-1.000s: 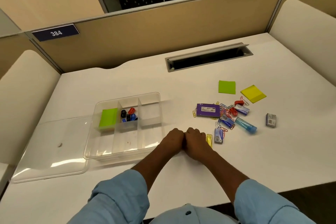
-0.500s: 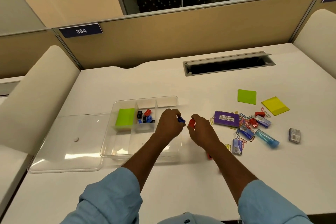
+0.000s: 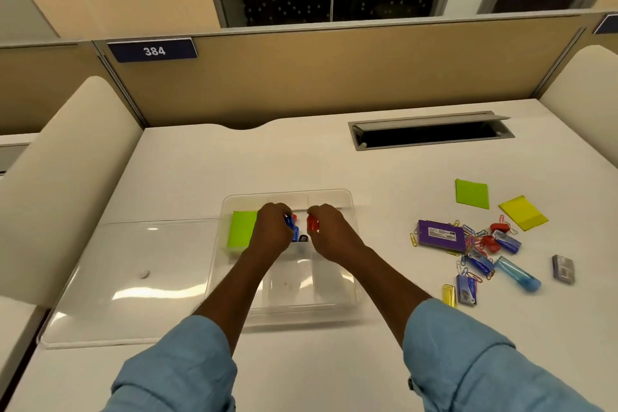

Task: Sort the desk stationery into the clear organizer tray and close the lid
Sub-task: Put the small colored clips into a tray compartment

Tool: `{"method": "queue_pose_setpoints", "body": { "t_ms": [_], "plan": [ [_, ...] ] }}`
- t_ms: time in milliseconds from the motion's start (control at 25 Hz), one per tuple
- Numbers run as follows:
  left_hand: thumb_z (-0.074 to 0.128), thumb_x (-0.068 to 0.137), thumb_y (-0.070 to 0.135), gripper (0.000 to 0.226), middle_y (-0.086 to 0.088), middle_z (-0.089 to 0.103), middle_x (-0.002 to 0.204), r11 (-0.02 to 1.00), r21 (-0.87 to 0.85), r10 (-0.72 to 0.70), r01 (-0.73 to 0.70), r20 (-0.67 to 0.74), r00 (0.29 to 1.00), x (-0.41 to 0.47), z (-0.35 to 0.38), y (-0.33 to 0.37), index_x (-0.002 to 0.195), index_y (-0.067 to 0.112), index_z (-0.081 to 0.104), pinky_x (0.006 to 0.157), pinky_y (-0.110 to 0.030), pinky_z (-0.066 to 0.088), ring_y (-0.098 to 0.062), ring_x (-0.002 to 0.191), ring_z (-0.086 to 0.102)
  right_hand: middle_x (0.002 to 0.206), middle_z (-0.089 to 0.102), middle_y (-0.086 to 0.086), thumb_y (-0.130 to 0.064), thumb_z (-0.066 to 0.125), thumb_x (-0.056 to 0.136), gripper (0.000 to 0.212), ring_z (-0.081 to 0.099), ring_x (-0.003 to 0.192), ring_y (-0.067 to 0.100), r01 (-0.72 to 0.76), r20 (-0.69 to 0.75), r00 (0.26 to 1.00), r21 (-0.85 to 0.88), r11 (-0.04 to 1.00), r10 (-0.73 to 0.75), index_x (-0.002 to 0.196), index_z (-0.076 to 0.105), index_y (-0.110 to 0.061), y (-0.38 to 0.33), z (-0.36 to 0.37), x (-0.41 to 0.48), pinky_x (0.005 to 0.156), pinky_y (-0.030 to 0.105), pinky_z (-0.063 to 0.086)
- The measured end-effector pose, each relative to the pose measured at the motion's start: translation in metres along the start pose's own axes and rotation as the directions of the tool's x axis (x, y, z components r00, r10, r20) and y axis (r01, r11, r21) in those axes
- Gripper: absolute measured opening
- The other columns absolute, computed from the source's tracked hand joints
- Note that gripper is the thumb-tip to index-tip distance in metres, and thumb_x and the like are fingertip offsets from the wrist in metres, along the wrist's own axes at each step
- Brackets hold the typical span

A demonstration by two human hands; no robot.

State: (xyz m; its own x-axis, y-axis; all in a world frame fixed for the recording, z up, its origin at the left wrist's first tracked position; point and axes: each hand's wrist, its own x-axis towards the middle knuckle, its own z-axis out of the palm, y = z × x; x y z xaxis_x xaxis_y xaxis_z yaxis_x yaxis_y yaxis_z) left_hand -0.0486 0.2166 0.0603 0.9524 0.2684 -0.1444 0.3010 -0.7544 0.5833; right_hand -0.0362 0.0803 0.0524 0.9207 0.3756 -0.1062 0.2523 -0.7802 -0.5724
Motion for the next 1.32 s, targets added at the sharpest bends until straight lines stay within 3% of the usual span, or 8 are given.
{"method": "queue_pose_setpoints", "body": {
  "t_ms": [160,280,400,520,880,1000,1160,1320],
  "plan": [
    [0.075,0.069,0.003,0.046,-0.014,0.064,0.115,1.000,-0.027,0.002,-0.001,0.035,0.999,0.017,0.001,-0.025,0.114,0.006,0.063,0.092,-0.031,0.046,-0.027,0.105,0.061,0.101,0.062,0.008,-0.014,0.067,0.078,0.025,0.059,0.095,0.027,0.032,0.034,0.999,-0.209,0.977,-0.026,0.102,0.059,-0.014,-0.019,0.018,0.030,0.075,0.032,0.043],
    [0.070,0.072,0.002,0.048,-0.016,0.062,0.119,0.999,0.004,0.033,-0.033,0.076,0.997,0.027,0.006,-0.031,0.119,0.004,0.060,0.095,-0.033,0.044,-0.029,0.110,0.058,0.108,0.063,0.008,-0.016,0.071,0.076,0.038,0.058,0.101,0.028,0.015,0.058,0.998,-0.296,0.955,0.002,0.112,0.057,-0.016,-0.019,0.029,0.043,0.080,0.033,0.042],
    [0.068,0.076,0.004,0.047,-0.016,0.059,0.123,0.999,-0.008,0.054,-0.053,0.065,0.996,0.033,0.011,-0.034,0.122,0.003,0.058,0.100,-0.034,0.041,-0.029,0.116,0.053,0.129,0.055,0.009,-0.015,0.074,0.077,0.062,0.050,0.119,0.029,-0.034,0.041,0.998,-0.215,0.976,0.044,0.133,0.047,-0.016,-0.014,0.036,0.047,0.099,0.037,0.039],
    [0.066,0.082,0.011,0.036,-0.014,0.061,0.121,0.997,-0.015,0.074,-0.074,-0.003,0.997,0.033,0.018,-0.030,0.117,0.005,0.062,0.100,-0.034,0.040,-0.028,0.114,0.053,0.137,0.051,0.006,-0.012,0.072,0.079,0.065,0.045,0.125,0.027,-0.083,-0.050,0.996,-0.143,0.986,0.076,0.137,0.044,-0.018,-0.009,0.037,0.041,0.104,0.036,0.033],
    [0.060,0.089,0.023,0.021,-0.011,0.070,0.091,0.938,-0.120,0.318,-0.326,-0.082,0.944,-0.009,0.038,0.028,0.090,0.005,0.072,0.079,-0.027,0.037,-0.025,0.088,0.061,0.116,0.062,0.000,-0.003,0.058,0.087,0.045,0.054,0.110,0.020,-0.217,-0.222,0.947,0.099,0.971,0.234,0.129,0.052,-0.018,0.041,-0.004,-0.025,0.096,0.034,0.039],
    [0.059,0.090,0.025,0.022,-0.007,0.069,0.096,0.921,-0.124,0.370,-0.368,-0.013,0.929,-0.026,0.052,0.050,0.095,0.008,0.071,0.084,-0.028,0.040,-0.022,0.092,0.060,0.113,0.063,0.005,-0.003,0.060,0.086,0.040,0.058,0.104,0.021,-0.269,-0.215,0.931,0.139,0.953,0.294,0.124,0.055,-0.014,0.067,-0.023,-0.051,0.093,0.034,0.047],
    [0.063,0.087,0.023,0.021,-0.005,0.067,0.100,0.895,-0.154,0.435,-0.418,0.101,0.895,-0.051,0.077,0.079,0.104,0.011,0.067,0.079,-0.017,0.037,-0.017,0.088,0.059,0.105,0.065,0.007,-0.004,0.064,0.085,0.029,0.055,0.084,0.011,-0.385,-0.221,0.878,0.202,0.900,0.425,0.113,0.058,-0.011,0.107,-0.048,-0.095,0.066,0.011,0.040],
    [0.066,0.085,0.024,0.029,-0.002,0.063,0.106,0.896,-0.113,0.442,-0.429,0.316,0.840,-0.079,0.110,0.103,0.112,0.016,0.063,0.079,-0.020,0.039,-0.015,0.089,0.057,0.108,0.062,0.008,-0.021,0.067,0.086,0.028,0.055,0.087,0.016,-0.625,-0.162,0.738,0.200,0.754,0.655,0.109,0.053,-0.014,0.143,-0.061,-0.147,0.071,0.023,0.041]
  ]
}}
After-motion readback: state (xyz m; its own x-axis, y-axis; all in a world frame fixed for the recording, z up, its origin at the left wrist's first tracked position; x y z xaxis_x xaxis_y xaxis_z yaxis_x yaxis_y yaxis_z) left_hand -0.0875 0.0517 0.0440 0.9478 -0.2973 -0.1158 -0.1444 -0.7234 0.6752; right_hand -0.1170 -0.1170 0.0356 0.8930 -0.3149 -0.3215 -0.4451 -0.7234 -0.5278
